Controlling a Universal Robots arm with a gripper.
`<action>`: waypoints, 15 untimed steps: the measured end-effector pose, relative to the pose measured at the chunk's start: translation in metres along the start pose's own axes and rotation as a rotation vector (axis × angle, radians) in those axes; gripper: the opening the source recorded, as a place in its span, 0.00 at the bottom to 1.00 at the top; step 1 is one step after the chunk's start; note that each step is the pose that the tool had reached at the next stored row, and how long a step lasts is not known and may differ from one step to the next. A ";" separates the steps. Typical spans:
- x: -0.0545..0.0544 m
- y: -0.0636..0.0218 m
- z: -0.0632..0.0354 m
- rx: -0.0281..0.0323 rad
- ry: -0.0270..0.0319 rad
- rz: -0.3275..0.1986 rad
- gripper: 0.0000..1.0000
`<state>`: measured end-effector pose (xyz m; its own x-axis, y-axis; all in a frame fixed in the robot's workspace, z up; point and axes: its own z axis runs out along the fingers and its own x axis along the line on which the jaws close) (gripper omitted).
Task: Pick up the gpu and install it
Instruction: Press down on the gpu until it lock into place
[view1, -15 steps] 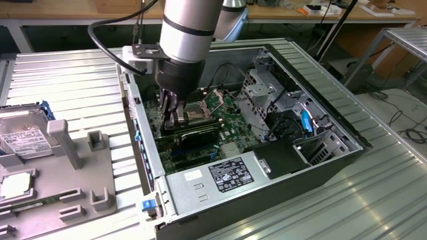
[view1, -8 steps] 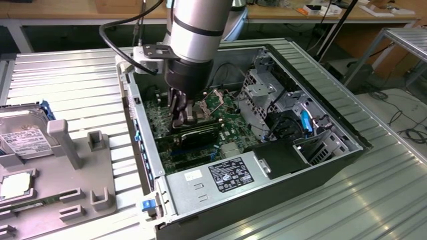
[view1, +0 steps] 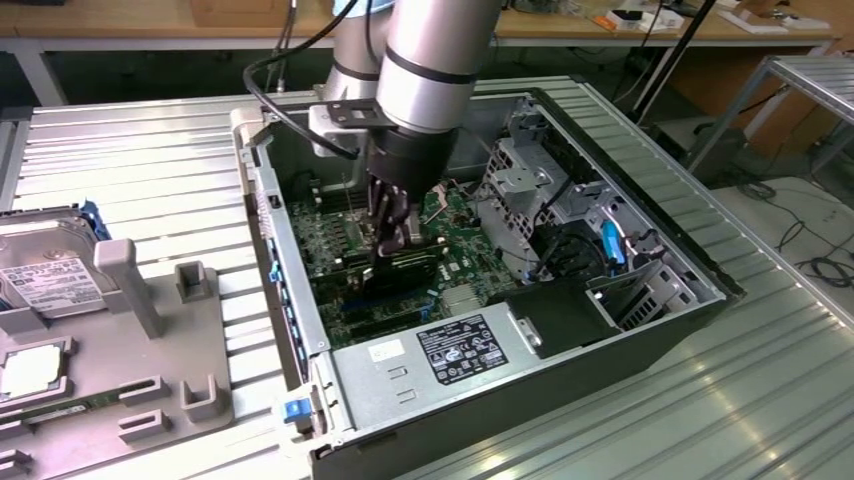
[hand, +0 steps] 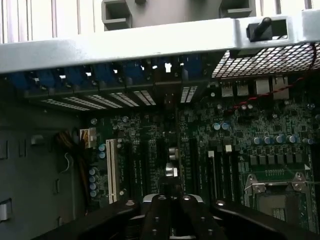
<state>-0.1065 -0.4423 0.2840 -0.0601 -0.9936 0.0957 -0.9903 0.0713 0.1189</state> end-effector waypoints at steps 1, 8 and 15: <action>0.000 -0.0026 0.0004 0.0007 0.0002 -0.001 0.11; -0.001 -0.0108 0.0018 0.0161 0.0031 -0.031 0.11; -0.002 -0.0121 0.0100 0.0187 0.0036 -0.033 0.11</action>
<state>-0.0957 -0.4424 0.2725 -0.0274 -0.9950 0.0956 -0.9939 0.0373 0.1035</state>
